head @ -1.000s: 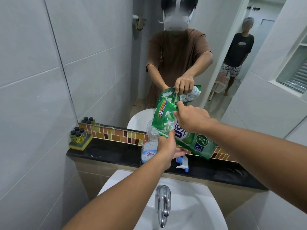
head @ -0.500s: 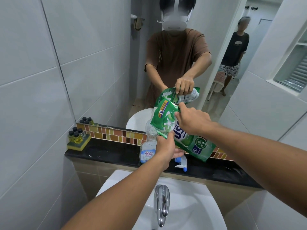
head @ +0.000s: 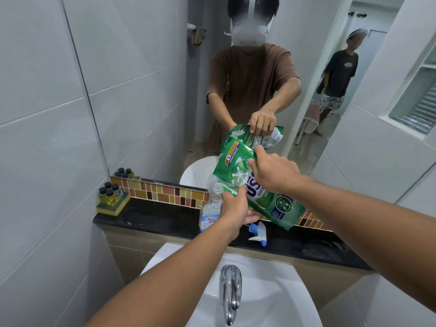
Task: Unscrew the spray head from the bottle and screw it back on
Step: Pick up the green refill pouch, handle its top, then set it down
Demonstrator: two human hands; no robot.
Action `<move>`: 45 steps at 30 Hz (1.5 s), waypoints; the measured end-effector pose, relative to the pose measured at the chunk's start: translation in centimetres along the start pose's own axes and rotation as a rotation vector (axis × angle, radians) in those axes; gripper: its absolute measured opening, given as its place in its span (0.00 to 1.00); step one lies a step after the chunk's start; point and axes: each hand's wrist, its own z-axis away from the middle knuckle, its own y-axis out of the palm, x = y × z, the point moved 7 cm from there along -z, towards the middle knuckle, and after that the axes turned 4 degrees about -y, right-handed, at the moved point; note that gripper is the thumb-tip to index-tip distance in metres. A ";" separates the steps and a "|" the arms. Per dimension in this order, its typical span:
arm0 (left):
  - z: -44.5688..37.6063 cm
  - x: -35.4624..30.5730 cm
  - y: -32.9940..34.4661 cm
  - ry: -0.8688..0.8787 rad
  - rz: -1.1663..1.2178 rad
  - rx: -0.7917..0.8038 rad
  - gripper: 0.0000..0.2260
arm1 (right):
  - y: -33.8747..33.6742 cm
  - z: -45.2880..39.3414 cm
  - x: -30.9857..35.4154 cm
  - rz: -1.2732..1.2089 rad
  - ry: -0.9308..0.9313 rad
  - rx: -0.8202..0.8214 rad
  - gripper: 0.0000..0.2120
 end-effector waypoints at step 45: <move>-0.1 -0.7 -0.3 -0.026 0.036 0.017 0.20 | -0.1 -1.0 0.4 0.027 -0.004 -0.010 0.12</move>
